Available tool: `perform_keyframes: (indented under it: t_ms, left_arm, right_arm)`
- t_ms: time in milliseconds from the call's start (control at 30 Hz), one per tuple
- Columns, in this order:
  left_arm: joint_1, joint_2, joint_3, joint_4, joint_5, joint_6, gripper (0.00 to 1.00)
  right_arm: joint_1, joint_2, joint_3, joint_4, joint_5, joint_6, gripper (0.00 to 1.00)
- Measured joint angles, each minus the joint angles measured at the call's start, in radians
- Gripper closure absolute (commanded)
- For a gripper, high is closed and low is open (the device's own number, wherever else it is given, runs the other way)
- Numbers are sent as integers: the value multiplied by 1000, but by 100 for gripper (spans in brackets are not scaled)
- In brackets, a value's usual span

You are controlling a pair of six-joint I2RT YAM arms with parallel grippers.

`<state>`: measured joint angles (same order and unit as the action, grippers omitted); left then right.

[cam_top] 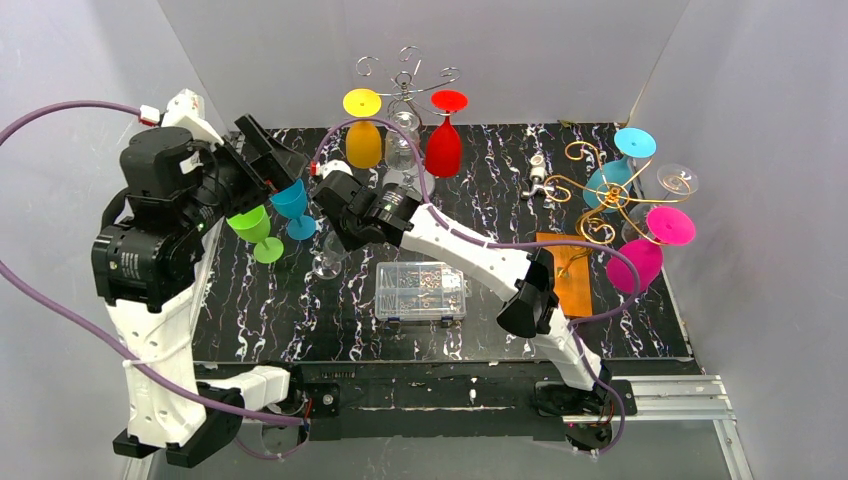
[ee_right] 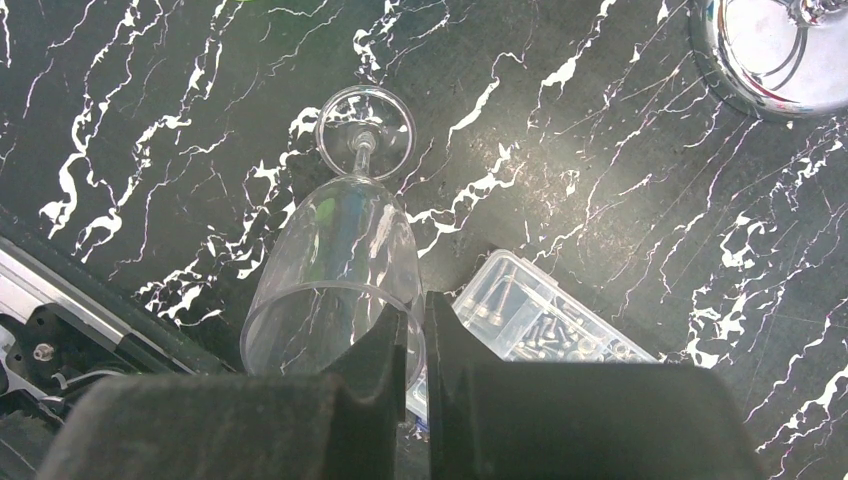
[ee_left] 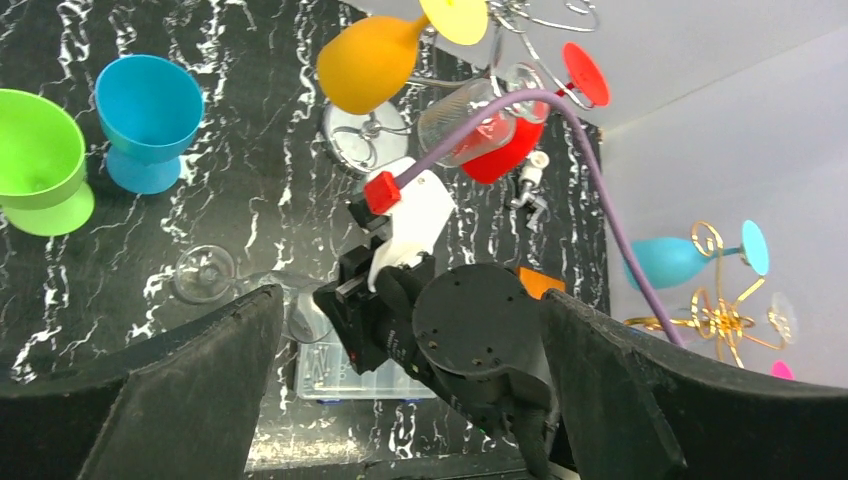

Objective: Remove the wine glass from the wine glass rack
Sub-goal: Place the wine glass at the center of the board.

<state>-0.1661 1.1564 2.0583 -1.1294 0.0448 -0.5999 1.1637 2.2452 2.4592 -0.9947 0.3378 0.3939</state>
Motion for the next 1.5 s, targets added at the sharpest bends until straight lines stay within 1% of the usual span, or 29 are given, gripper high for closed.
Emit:
perform_keyframes:
  t_ms: [67,233,333,433,533,733,900,1233,1500]
  left_arm:
    - [0,5,-18,-3,-22,4,2]
    - [0,28,-51,-23,-137,0,2]
    - [4,18,-140,-23,-188,-8,2]
    - [23,-4,-260,-24,-209,-13,2]
    - [41,-21,-333,-23,-217,-13,2]
    - [52,-74,-423,-8,-220,-13,2]
    - [52,-115,-507,-2,-212,-17,2]
    - [52,-121,-575,20,-187,-29,2]
    - [52,-132,-698,50,-134,-68,2]
  right_arm:
    - [0,0,0,-3,0,1,99]
    - [-4,0,0,-16,1,7,99]
    - [-8,0,0,-32,-1,15,99]
    - [-17,0,0,-38,-3,19,99]
    - [-24,0,0,-40,-8,19,99]
    - [-32,0,0,-43,-19,22,99]
    - [-31,2,0,-43,-27,22,96]
    - [-31,4,0,-43,-28,23,87]
    - [-31,18,6,-29,-32,25,82]
